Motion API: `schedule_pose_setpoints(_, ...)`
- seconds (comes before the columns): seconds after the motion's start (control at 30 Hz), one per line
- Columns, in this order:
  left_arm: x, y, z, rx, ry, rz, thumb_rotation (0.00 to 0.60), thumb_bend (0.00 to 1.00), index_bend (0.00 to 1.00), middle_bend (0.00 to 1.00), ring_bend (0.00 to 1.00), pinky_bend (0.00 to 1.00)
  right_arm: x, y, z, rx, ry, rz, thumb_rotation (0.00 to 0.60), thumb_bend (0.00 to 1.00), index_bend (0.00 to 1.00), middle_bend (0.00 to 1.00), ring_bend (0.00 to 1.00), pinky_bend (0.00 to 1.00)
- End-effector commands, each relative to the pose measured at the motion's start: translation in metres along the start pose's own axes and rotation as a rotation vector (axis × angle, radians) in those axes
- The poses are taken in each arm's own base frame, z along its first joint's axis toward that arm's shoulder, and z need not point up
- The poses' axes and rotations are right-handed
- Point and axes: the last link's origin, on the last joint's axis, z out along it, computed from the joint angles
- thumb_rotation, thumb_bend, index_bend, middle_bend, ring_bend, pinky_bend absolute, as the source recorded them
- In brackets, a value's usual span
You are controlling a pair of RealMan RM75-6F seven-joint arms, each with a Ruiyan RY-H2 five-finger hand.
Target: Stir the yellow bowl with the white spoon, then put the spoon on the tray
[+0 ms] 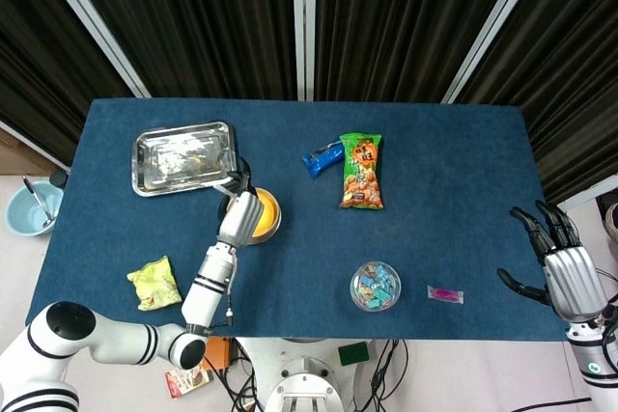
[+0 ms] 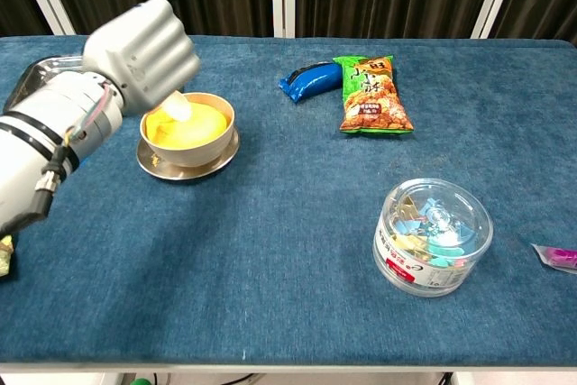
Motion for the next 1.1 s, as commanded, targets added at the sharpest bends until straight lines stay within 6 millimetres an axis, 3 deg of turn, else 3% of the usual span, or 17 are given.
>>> schedule_pose_setpoints(0.03,0.003,0.005,0.000,-0.014,0.006,-0.003,0.600,0.44,0.60,0.52,0.37,0.17,0.000,0.000,0.000,-0.003,0.000,0.000,0.600,0.18,0.03,0.17,0.00,0.06)
schedule_pose_setpoints(0.37,0.001,0.009,0.005,-0.035,-0.016,-0.133,0.600,0.44,0.60,0.52,0.37,0.17,0.000,0.003,-0.003,-0.012,0.000,0.003,0.600,0.18,0.03,0.17,0.00,0.06)
schedule_pose_setpoints(0.8,-0.036,-0.015,-0.001,0.002,-0.150,-0.436,0.600,0.44,0.60,0.49,0.34,0.17,0.000,0.000,0.000,-0.004,0.004,0.001,0.600,0.18,0.03,0.17,0.00,0.06)
schedule_pose_setpoints(1.1,-0.045,-0.029,-0.007,0.033,-0.185,-0.595,0.600,0.44,0.60,0.49,0.34,0.17,0.001,-0.003,0.001,0.002,0.007,-0.001,0.600,0.18,0.03,0.17,0.00,0.06)
